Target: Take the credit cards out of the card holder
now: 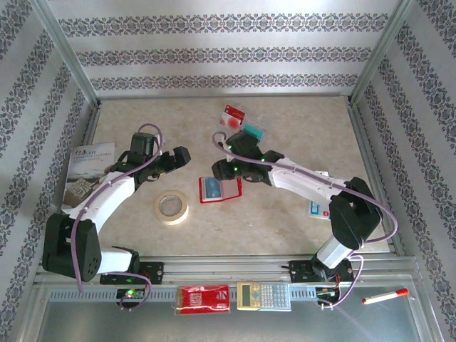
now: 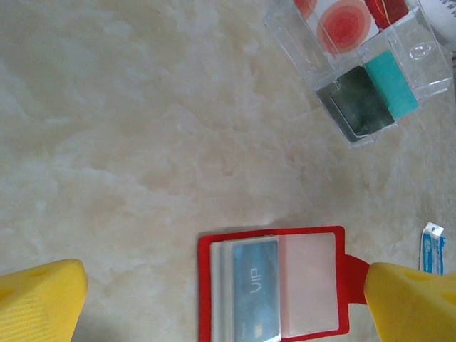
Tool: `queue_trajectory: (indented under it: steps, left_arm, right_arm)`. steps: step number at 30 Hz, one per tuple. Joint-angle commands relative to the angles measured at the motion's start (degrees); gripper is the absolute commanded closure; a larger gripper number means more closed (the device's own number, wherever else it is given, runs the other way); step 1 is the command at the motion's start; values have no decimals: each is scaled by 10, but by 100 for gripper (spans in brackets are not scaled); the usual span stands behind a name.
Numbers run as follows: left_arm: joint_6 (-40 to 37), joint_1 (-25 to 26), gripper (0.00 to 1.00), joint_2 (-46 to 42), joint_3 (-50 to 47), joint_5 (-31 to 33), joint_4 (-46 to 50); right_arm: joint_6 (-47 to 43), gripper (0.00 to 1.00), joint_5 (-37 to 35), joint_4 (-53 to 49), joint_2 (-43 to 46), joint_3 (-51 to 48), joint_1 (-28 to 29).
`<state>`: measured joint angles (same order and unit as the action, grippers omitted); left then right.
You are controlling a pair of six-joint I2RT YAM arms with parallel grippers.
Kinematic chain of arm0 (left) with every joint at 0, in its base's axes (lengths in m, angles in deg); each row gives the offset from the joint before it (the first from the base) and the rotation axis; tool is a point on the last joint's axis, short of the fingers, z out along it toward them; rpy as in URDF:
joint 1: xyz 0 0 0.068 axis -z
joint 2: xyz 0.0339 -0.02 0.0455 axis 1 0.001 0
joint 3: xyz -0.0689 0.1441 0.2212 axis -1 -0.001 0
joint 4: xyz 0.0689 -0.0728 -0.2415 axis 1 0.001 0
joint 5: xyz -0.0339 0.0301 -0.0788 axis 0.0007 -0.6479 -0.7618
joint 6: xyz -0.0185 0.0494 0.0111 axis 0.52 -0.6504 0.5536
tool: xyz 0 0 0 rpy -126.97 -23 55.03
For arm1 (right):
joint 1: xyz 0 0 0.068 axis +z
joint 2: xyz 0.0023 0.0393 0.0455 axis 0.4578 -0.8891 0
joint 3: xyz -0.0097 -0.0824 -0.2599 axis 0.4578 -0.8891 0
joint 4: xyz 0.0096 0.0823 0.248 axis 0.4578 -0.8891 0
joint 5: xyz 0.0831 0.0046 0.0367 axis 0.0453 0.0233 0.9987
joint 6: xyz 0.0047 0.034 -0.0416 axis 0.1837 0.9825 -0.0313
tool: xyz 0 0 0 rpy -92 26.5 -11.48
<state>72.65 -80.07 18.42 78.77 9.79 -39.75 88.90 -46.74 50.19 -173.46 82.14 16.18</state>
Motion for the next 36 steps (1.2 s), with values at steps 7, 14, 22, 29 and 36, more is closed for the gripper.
queue_trajectory:
  steps: [7,14,22,29,36]
  left_arm:
    - [-10,-18,0,-8,-13,0,5]
    - [-3,-18,0,13,-12,-52,1]
    - [-6,-17,2,51,7,-112,0]
    - [17,-8,12,91,6,-169,-32]
    - [42,28,28,124,-10,-192,-50]
  right_arm:
    - [147,38,-131,-102,-100,49,64]
    - [143,36,-164,-128,-140,58,66]
    - [146,39,-136,-83,-169,28,61]
    - [156,44,-136,-76,-178,-2,52]
    - [161,50,-113,-55,-181,-38,44]
